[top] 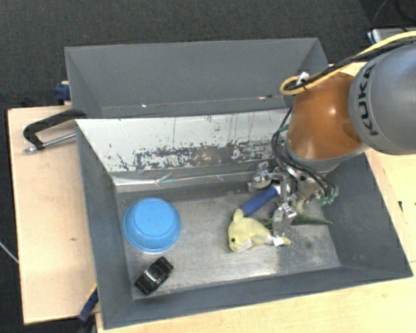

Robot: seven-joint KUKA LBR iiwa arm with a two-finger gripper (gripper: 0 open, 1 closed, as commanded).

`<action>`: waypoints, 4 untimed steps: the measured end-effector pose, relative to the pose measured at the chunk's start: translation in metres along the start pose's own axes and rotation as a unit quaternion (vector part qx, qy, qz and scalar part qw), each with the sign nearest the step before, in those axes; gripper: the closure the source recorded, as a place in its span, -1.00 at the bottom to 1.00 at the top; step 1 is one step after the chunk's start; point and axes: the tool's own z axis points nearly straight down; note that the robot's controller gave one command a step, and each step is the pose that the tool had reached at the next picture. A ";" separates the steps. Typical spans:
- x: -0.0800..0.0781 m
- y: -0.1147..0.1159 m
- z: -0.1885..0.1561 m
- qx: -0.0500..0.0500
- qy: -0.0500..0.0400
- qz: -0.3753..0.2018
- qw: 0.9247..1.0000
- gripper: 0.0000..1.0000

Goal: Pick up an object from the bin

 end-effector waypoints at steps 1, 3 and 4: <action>0.004 -0.052 -0.029 0.002 -0.003 -0.042 0.999 -1.00; 0.002 0.001 0.000 0.000 -0.002 -0.174 0.985 -1.00; 0.034 -0.022 0.000 0.000 -0.003 -0.156 0.988 -1.00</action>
Offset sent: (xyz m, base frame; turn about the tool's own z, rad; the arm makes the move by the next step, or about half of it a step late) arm 0.0070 -0.0499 0.0261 -0.0869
